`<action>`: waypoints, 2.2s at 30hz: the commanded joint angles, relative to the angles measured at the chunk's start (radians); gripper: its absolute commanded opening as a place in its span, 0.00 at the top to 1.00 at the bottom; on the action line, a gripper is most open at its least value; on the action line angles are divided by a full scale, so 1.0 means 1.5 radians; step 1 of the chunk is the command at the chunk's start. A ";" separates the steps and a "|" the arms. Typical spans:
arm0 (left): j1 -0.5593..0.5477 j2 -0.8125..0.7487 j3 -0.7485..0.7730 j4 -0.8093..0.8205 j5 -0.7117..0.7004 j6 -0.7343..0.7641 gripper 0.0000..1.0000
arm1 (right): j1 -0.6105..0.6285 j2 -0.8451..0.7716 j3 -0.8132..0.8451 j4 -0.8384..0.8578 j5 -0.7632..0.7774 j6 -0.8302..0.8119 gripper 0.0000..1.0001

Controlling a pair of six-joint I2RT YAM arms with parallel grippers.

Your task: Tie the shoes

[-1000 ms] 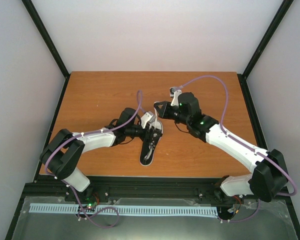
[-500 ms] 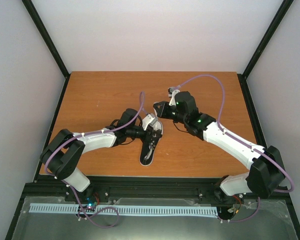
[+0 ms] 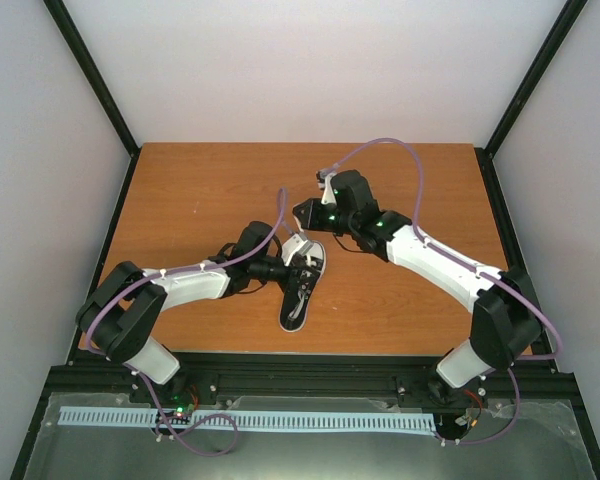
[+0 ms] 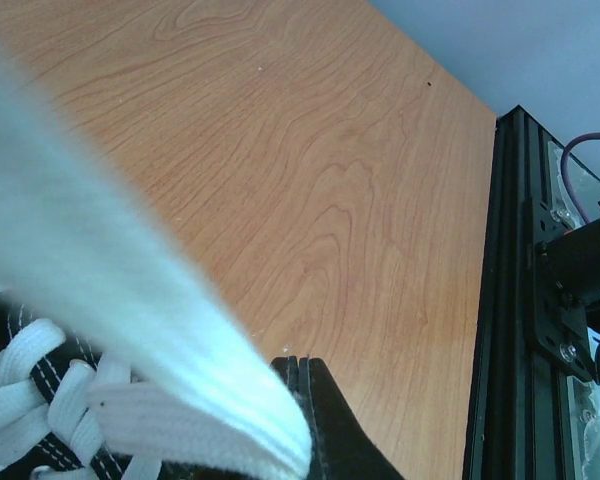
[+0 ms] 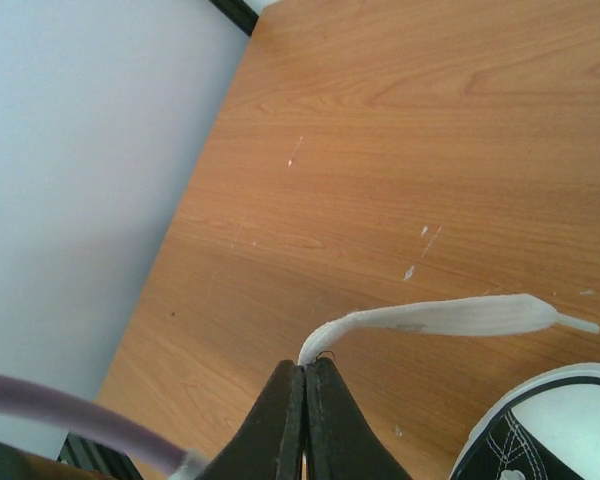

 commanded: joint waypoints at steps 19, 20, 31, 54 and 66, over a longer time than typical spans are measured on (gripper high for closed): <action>0.043 -0.025 -0.036 0.063 0.048 -0.050 0.99 | -0.121 0.040 -0.019 0.016 -0.158 -0.151 0.07; 0.046 -0.025 -0.037 0.064 0.056 -0.052 0.99 | -0.130 0.007 -0.049 0.039 -0.174 -0.163 0.05; 0.053 -0.017 -0.029 0.057 0.091 -0.048 0.99 | -0.121 -0.149 -0.348 0.333 -0.408 -0.173 0.01; 0.053 -0.016 -0.015 0.042 0.124 -0.043 0.99 | -0.039 0.034 -0.273 0.291 -0.493 -0.300 0.06; 0.053 -0.020 -0.013 0.051 0.133 -0.060 0.99 | -0.034 0.060 -0.320 0.340 -0.496 -0.279 0.08</action>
